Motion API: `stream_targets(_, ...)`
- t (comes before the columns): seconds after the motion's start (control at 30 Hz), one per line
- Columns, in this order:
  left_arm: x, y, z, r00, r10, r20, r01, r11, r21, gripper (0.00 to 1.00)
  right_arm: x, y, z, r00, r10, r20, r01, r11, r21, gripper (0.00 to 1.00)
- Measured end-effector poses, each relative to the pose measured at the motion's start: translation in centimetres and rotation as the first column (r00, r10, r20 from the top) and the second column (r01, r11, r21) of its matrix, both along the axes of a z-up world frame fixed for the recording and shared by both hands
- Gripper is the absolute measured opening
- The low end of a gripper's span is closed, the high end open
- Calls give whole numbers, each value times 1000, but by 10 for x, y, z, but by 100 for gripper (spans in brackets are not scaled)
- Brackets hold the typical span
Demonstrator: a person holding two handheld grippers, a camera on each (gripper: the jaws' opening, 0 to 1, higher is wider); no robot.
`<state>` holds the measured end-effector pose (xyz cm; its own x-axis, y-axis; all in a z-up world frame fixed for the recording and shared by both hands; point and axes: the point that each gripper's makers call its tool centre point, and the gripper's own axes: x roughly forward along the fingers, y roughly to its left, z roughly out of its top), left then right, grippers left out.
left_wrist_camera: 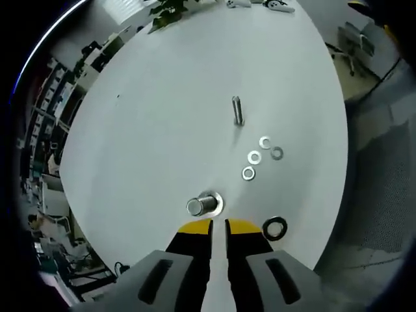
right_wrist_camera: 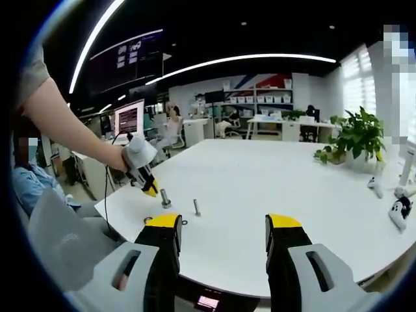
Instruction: Place the washer onto the threaded stud by aligning its center hole with the stud, sliding it down to the base, and recovering from edge contact or off-axis alignment until the washer reaches the visible bottom stop.
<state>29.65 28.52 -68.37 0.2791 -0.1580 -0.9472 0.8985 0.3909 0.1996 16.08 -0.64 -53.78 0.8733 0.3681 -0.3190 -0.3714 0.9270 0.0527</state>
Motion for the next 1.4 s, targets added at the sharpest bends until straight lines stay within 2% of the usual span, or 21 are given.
stream_targets(0.13, -8, 2, -6, 1000, 22, -18, -22, 1000, -12, 6, 0, 1, 0, 1000, 4, -1, -4, 1000, -3, 54)
stream_targets(0.27, -22, 5, -16, 999, -8, -36, 9, 1000, 17, 6, 0, 1, 0, 1000, 7, -2, -7, 1000, -2, 54)
stream_targets(0.5, -44, 5, -29, 997, 8, -82, -7, 1000, 3, 8, 0, 3, -2, 1000, 15, -7, -15, 1000, -4, 54)
stream_targets(0.9, -62, -6, -36, 992, 16, -126, -22, 999, -42, 10, -1, 4, -2, 1000, 23, -12, -23, 1000, -6, 54)
stream_targets(1.23, -82, -10, -52, 985, -9, -170, 4, 1000, -26, 11, -1, 4, -3, 1000, 20, -12, -20, 1000, -3, 54)
stream_targets(1.4, -84, -11, -56, 984, -22, -177, 20, 1000, -16, 11, -1, 4, -3, 1000, 21, -12, -21, 1000, -1, 54)
